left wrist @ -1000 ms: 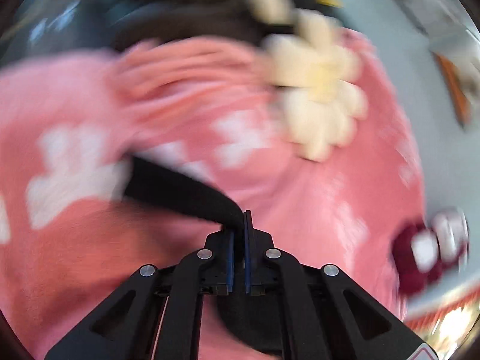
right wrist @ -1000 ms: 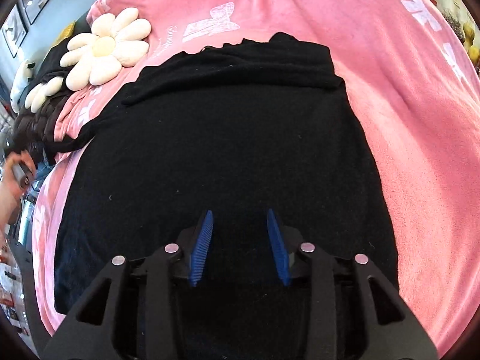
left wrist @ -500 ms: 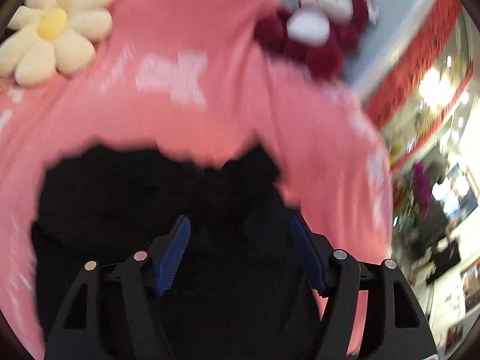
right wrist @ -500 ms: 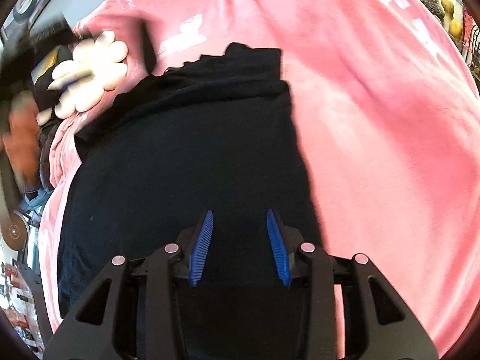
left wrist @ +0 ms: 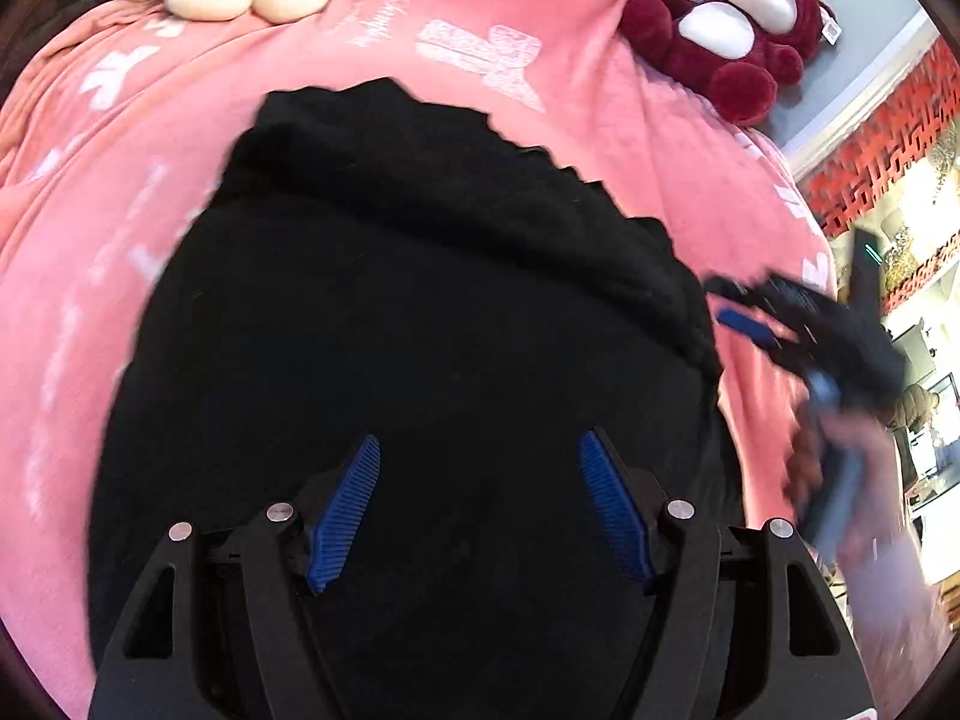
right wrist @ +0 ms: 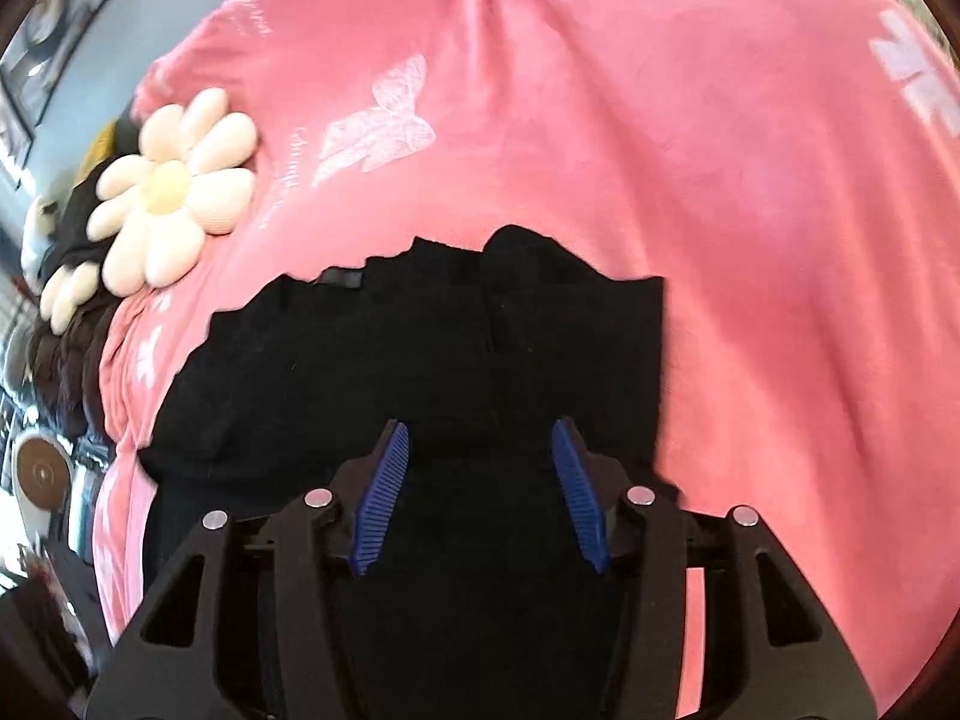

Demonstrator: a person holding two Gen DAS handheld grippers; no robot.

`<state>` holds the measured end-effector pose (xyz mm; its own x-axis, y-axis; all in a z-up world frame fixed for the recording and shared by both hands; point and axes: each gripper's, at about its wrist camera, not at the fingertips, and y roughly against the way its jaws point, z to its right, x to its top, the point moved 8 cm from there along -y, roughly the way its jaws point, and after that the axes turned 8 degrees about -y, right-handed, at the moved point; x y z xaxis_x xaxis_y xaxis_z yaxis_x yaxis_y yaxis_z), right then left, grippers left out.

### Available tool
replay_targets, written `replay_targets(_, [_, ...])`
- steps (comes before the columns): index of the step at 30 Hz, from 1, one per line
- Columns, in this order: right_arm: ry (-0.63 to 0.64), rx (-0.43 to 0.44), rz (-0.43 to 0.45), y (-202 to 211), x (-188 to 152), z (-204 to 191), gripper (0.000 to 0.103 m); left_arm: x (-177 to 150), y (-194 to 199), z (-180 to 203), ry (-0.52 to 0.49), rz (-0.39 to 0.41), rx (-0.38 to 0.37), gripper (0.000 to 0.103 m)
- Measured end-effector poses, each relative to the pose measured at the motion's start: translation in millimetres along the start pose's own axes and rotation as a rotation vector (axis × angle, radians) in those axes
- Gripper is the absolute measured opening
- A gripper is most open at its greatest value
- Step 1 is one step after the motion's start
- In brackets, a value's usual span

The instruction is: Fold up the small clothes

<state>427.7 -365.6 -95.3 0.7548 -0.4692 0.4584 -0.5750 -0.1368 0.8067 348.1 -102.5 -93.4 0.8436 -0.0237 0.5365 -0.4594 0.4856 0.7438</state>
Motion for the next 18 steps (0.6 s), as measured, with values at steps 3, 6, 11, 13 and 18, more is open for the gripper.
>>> replay_targets(3, [0.003, -0.045, -0.07, -29, -9, -8, 0.027, -8, 10, -10, -0.015, -0.006, -0.006, 0.067])
replay_targets(6, [0.055, 0.035, 0.013, 1, 1, -43, 0.004, -6, 16, -19, -0.051, 0.001, 0.016, 0.068])
replay_targets(11, [0.117, 0.03, 0.221, 73, 30, -53, 0.003, 15, 19, -38, -0.008, 0.031, 0.006, 0.068])
replay_targets(13, [0.097, -0.094, 0.144, 40, 16, -13, 0.003, 20, 18, -44, 0.011, 0.026, 0.001, 0.068])
replay_targets(18, [0.002, -0.107, 0.027, 3, -17, 33, 0.004, 37, 8, -47, -0.001, 0.028, 0.026, 0.068])
